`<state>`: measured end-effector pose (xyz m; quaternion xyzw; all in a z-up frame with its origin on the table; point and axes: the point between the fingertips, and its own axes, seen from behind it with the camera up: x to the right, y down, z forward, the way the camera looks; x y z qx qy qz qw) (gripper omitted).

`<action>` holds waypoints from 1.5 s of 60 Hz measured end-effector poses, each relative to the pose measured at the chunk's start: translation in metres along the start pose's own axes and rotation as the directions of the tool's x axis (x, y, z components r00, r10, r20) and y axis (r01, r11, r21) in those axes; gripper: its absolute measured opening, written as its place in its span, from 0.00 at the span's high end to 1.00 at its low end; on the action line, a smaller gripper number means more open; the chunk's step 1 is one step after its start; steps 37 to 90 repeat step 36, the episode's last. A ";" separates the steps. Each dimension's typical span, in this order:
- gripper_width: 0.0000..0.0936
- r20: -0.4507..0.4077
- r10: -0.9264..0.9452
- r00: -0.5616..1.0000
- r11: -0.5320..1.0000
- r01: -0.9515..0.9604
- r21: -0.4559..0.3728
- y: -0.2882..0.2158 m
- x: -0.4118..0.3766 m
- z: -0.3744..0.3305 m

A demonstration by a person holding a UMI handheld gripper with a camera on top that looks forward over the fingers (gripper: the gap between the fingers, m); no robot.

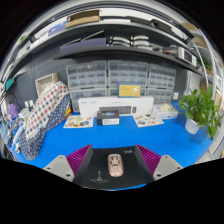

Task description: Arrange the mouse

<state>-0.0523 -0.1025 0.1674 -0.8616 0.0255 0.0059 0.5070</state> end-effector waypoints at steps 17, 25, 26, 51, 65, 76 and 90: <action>0.08 -0.027 -0.025 0.999 0.999 0.025 0.032 0.001 0.003 -0.074; 0.08 -0.047 -0.056 0.997 0.998 0.057 0.006 0.018 0.007 -0.100; 0.07 -0.046 -0.056 0.997 0.998 0.056 0.005 0.019 0.007 -0.103; 0.08 -0.019 -0.031 0.999 1.000 0.031 0.007 0.032 -0.004 -0.118; 0.08 -0.019 -0.031 0.999 1.000 0.031 0.007 0.032 -0.004 -0.118; 0.08 -0.019 -0.031 0.999 1.000 0.031 0.007 0.032 -0.004 -0.118; 0.08 -0.019 -0.031 0.999 1.000 0.031 0.007 0.032 -0.004 -0.118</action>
